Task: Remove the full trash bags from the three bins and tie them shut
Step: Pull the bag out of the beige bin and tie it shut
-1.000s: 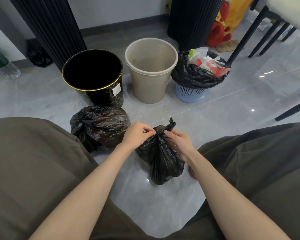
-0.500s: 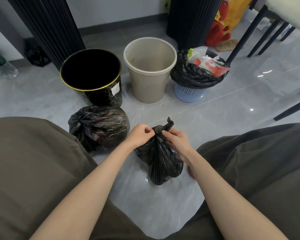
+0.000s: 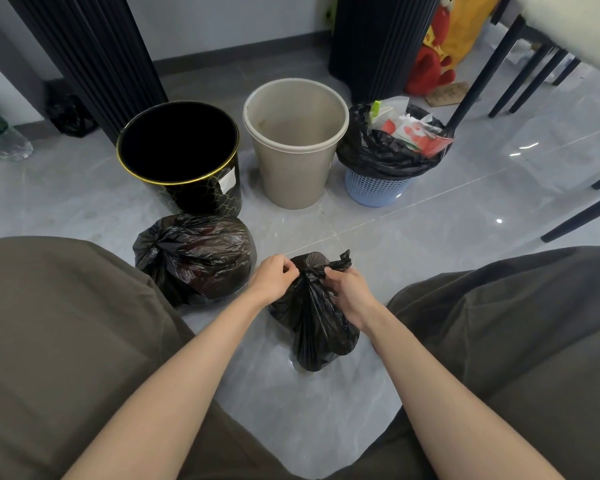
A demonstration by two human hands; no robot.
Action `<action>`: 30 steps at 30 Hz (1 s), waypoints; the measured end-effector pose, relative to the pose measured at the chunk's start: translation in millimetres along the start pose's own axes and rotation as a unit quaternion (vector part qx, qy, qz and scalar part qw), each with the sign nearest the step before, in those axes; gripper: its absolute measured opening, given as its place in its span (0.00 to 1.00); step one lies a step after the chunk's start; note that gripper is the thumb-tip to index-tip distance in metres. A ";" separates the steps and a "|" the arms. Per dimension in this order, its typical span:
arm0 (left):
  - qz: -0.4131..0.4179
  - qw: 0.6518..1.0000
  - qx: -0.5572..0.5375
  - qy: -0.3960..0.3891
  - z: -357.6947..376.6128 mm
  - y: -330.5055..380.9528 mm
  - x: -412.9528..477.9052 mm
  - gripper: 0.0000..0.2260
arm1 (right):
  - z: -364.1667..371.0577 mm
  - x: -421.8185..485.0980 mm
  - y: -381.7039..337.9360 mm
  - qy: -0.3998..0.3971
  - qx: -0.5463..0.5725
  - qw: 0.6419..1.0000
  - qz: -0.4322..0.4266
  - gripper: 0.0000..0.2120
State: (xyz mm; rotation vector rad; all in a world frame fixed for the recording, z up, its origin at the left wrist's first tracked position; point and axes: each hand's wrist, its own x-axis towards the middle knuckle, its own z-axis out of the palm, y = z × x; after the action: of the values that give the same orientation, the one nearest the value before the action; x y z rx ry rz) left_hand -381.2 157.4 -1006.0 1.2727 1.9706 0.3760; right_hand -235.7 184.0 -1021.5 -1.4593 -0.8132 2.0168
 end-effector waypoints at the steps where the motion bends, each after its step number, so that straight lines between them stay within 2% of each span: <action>1: 0.002 1.000 -0.006 0.000 -0.4 -0.3 -0.5 0.10 | 0.6 -1.3 -0.5 0.007 -0.002 1.000 -0.002 0.06; 5: 0.011 0.999 -0.042 -0.021 -1.6 -4.7 0.5 0.09 | -1.7 -5.0 -6.6 0.027 -0.078 0.996 -0.015 0.07; 9: 0.002 0.994 -0.094 -0.048 0.5 -6.4 0.4 0.14 | -1.2 -3.7 -8.3 0.015 -0.080 0.996 -0.026 0.08; 13: 0.019 0.992 -0.118 -0.031 4.6 -6.6 0.8 0.09 | 1.0 -5.6 -8.6 0.000 -0.075 0.997 -0.036 0.08; 15: 0.003 0.989 -0.146 -0.013 6.4 -8.1 3.9 0.08 | 0.8 -5.8 -8.9 -0.007 -0.081 0.996 -0.037 0.08; 19: -0.051 0.987 -0.152 -0.012 7.4 -6.4 6.5 0.11 | 0.7 -7.2 -9.0 -0.014 -0.096 0.994 -0.041 0.08; 22: -0.078 0.984 -0.157 -0.040 9.8 -7.0 8.5 0.21 | -0.4 -6.6 -8.1 -0.021 -0.108 0.993 -0.039 0.07; 27: -0.055 0.974 -0.214 -0.051 12.9 -3.5 8.1 0.17 | -2.8 -2.6 -6.8 -0.025 -0.112 0.993 -0.032 0.08; 30: -0.032 0.973 -0.225 -0.032 11.2 -4.4 8.9 0.15 | -4.9 0.7 -4.9 -0.017 -0.102 0.994 -0.027 0.08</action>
State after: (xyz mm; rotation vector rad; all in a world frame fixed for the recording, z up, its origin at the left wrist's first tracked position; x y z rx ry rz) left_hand -378.0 161.5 -1020.1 0.9157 1.7376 0.6944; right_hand -230.9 188.8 -1019.5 -1.4992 -1.0877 1.9707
